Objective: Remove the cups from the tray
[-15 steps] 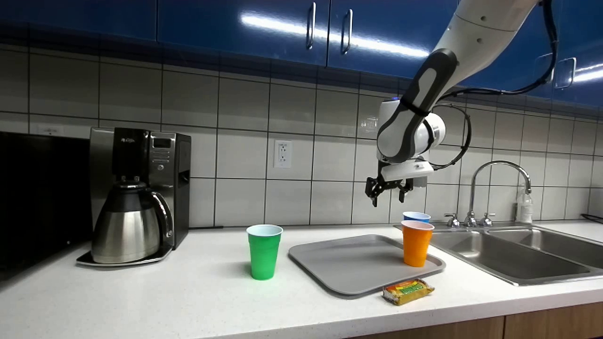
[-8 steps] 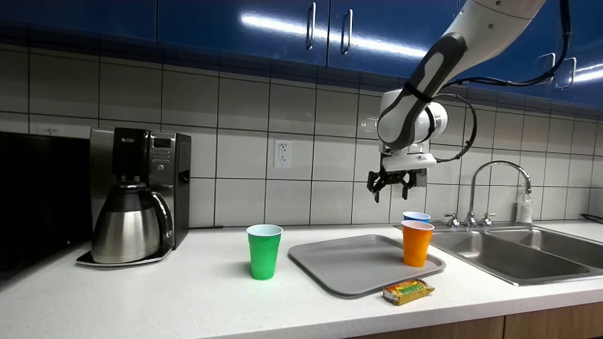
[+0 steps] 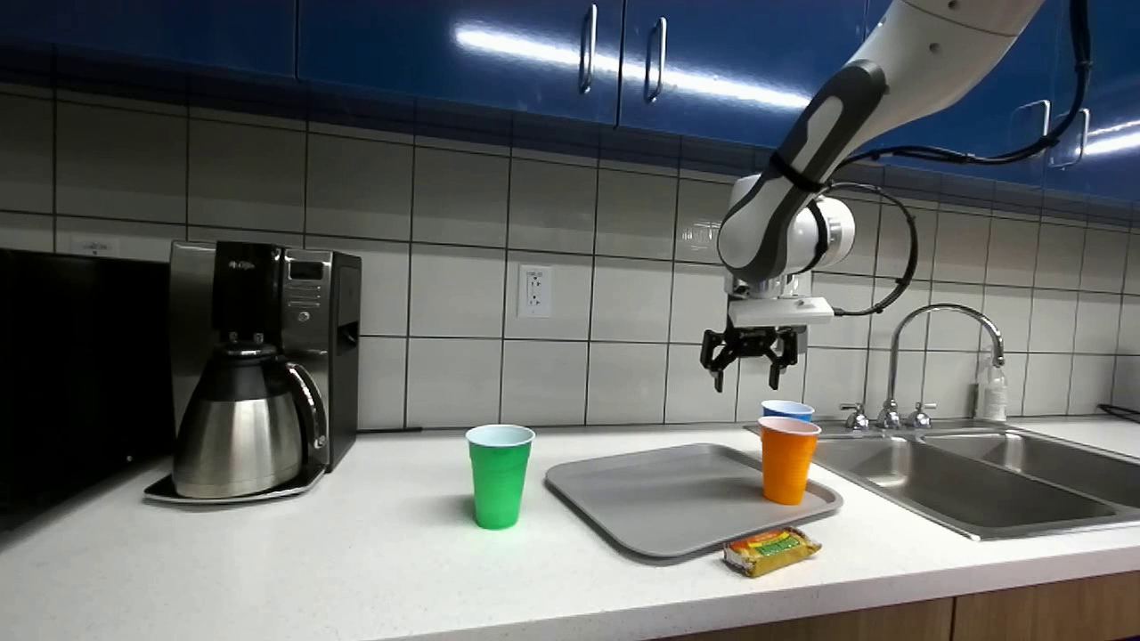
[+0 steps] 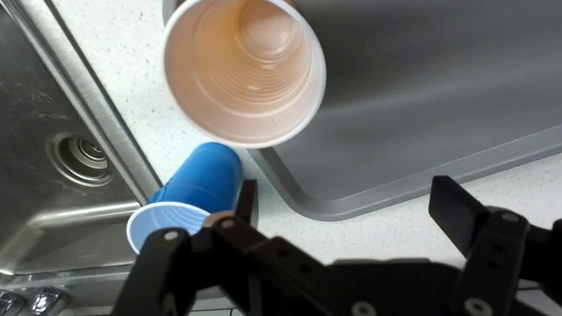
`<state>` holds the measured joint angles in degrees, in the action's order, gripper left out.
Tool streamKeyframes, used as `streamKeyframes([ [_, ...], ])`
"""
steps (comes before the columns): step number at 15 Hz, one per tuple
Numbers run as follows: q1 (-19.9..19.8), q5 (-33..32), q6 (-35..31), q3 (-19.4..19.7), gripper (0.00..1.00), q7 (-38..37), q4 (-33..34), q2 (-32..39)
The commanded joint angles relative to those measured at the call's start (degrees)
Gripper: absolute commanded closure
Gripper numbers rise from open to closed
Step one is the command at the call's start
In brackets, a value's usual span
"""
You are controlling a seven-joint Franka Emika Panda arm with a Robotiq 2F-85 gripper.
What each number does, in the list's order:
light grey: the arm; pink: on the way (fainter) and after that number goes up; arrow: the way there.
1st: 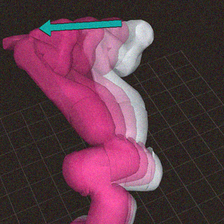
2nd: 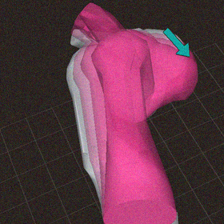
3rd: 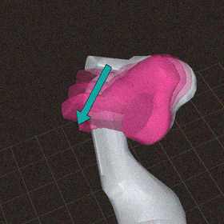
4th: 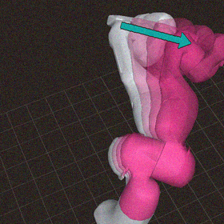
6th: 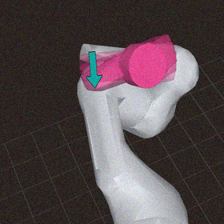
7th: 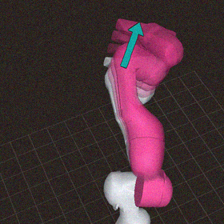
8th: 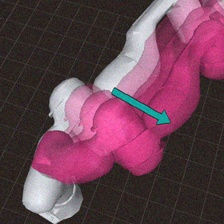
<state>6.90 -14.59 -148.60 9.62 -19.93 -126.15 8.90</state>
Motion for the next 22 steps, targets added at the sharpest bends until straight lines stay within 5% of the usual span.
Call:
streamKeyframes([
  [1, -2.5, 2.0, 1.7, -2.5, 0.00, 2.1, -2.5, -2.8],
  [22, -3.2, 0.3, -0.5, -3.0, 0.00, 1.6, -7.8, -2.0],
])
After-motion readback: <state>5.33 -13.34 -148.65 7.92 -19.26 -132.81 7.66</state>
